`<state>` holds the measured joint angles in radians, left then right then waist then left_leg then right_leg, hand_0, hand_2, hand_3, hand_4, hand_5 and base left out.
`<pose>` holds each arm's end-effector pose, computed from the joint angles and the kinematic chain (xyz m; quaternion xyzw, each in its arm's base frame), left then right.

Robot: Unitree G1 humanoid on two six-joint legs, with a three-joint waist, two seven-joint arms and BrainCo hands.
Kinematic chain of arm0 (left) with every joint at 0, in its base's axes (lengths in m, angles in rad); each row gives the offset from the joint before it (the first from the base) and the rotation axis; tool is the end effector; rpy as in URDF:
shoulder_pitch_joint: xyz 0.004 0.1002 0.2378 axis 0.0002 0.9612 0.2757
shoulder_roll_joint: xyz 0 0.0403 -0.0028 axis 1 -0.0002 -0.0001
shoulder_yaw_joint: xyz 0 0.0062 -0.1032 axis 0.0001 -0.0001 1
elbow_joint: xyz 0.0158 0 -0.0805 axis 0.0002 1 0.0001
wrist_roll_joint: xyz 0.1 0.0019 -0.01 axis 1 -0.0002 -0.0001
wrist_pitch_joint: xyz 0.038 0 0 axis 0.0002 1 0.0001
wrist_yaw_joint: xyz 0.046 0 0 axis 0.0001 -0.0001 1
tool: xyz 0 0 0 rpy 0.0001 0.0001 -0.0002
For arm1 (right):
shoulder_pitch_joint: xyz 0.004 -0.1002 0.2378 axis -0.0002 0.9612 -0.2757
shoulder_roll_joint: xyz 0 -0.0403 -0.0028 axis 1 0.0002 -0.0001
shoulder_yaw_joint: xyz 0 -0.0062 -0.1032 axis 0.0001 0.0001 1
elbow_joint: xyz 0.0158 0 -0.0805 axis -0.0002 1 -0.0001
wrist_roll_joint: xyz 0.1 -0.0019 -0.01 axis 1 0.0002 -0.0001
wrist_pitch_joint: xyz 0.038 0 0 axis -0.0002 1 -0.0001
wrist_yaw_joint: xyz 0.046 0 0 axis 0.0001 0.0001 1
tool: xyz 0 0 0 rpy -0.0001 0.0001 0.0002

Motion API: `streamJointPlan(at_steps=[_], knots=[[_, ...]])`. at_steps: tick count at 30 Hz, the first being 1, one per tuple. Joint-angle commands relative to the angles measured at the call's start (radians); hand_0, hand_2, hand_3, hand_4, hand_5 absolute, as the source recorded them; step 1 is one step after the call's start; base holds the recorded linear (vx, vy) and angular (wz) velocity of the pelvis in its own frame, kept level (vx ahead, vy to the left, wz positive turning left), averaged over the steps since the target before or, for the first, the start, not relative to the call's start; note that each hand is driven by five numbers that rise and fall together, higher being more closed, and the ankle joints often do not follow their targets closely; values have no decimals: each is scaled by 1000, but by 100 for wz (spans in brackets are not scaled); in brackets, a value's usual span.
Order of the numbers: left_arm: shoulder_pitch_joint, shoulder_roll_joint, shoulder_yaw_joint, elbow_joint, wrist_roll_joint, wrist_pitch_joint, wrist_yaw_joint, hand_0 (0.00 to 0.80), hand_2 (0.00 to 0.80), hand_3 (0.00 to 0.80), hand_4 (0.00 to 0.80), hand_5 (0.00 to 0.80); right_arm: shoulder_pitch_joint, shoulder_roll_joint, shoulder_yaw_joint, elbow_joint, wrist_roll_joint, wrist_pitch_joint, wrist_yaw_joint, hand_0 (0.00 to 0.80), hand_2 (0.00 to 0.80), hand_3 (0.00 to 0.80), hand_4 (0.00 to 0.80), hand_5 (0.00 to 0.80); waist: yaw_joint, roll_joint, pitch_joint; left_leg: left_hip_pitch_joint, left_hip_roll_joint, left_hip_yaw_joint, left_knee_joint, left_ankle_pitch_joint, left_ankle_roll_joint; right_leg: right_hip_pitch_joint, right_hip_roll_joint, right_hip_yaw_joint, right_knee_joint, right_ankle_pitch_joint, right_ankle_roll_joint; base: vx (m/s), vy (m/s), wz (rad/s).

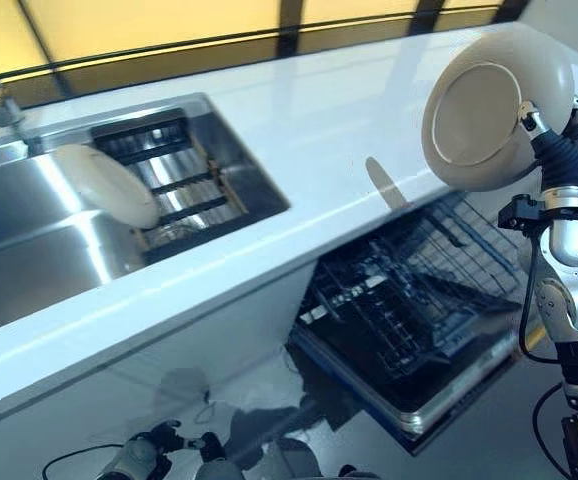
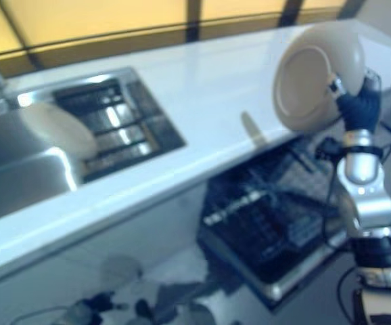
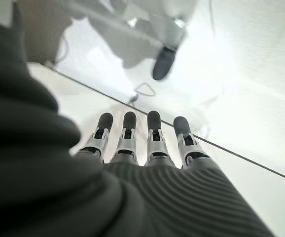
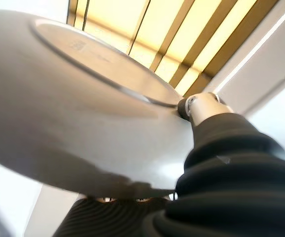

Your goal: Take plates into dishwasher

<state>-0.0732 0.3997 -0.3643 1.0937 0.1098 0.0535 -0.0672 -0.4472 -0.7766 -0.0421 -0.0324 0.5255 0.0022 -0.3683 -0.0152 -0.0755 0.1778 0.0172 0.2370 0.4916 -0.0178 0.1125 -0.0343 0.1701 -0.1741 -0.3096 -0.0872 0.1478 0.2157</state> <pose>0.1148 0.2541 -0.0923 0.2952 0.5288 -0.0948 0.7901 0.2581 -0.2554 0.2118 -0.0729 -0.2607 -0.1496 0.9510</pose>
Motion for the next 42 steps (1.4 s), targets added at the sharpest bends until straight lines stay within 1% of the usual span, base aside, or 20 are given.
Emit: streamJointPlan(at_steps=[1,4,8,11,14,15,16,21,25,34,36,39,42], knots=[[-39,2,8,-5,-24,-37,10,0,0,0,0,0,-37,-35,-57,-68,27,-43,-6,800,800,800,800,800,7,-33,-32,-103,-55,-33,21,-40,-30,-3,-20,36,115,-172,-36,-127,-332,-31],[-38,-31,-11,-16,-1,-70,14,0,0,0,0,0,-23,-26,-57,-71,-37,-31,-2,800,800,800,800,800,0,-22,-17,-125,-41,-52,11,-7,-63,-2,5,48,89,-186,-58,-121,-225,-4],[-37,-56,-23,-20,11,-67,19,0,0,0,0,0,-20,-13,-33,-62,-133,1,11,800,800,800,800,800,-11,-3,-2,-135,-33,-63,-11,22,-85,-13,17,54,82,-195,-78,-111,-111,-2],[-41,-61,-22,-5,12,-61,24,0,0,0,0,0,3,-10,-12,-59,-205,13,33,800,800,800,800,800,-27,10,5,-135,-26,-65,-19,31,-94,-28,20,57,83,-199,-86,-87,-56,13],[-50,-62,-15,11,14,-57,23,0,0,0,0,0,42,-5,4,-63,-256,35,65,800,800,800,800,800,-43,22,12,-132,-24,-71,-18,29,-97,-45,19,59,88,-199,-90,-97,-32,2],[-56,-59,-12,13,12,-55,20,0,0,0,0,0,60,-2,13,-64,-283,39,76,800,800,800,800,800,-47,29,19,-141,-15,-57,-12,44,-87,-61,22,54,91,-185,-97,-127,-12,-1],[-59,-59,-11,15,9,-54,18,0,0,0,0,0,75,1,19,-63,-307,41,85,800,800,800,800,800,-51,34,21,-141,-14,-58,-12,44,-89,-67,20,54,92,-184,-97,-120,-1,-1],[-68,-66,-11,18,5,-58,15,0,0,0,0,0,105,17,56,-15,-445,34,104,800,800,800,800,800,-58,51,29,-132,-18,-64,-27,51,-92,-77,16,52,94,-179,-97,-16,5,1],[-68,-70,-19,1,8,-58,14,0,0,0,0,0,109,13,90,26,-568,31,83,800,800,800,800,800,-50,61,33,-129,-29,-71,-42,56,-91,-76,13,44,87,-174,-93,-8,9,3],[-75,-65,-19,-17,22,-53,11,0,0,0,0,0,102,33,156,98,-715,46,42,800,800,800,800,800,-21,70,52,-144,-50,-101,-47,56,-86,-81,8,21,83,-169,-88,-6,10,9],[-75,-64,-18,-17,24,-53,9,0,0,0,0,0,99,34,163,103,-724,48,40,800,800,800,800,800,-19,70,52,-145,-51,-103,-47,56,-85,-81,8,20,83,-169,-88,10,-5,11],[-83,-61,-23,-18,28,-54,3,0,0,0,0,0,75,49,210,139,-765,61,19,800,800,800,800,800,-2,70,59,-153,-57,-118,-46,57,-83,-82,6,11,87,-170,-87,18,-8,12],[-89,-61,-30,-27,27,-56,2,0,0,0,0,0,45,66,239,162,-768,77,9,800,800,800,800,800,11,72,68,-162,-62,-131,-45,57,-82,-83,5,8,89,-172,-88,8,-3,6]])
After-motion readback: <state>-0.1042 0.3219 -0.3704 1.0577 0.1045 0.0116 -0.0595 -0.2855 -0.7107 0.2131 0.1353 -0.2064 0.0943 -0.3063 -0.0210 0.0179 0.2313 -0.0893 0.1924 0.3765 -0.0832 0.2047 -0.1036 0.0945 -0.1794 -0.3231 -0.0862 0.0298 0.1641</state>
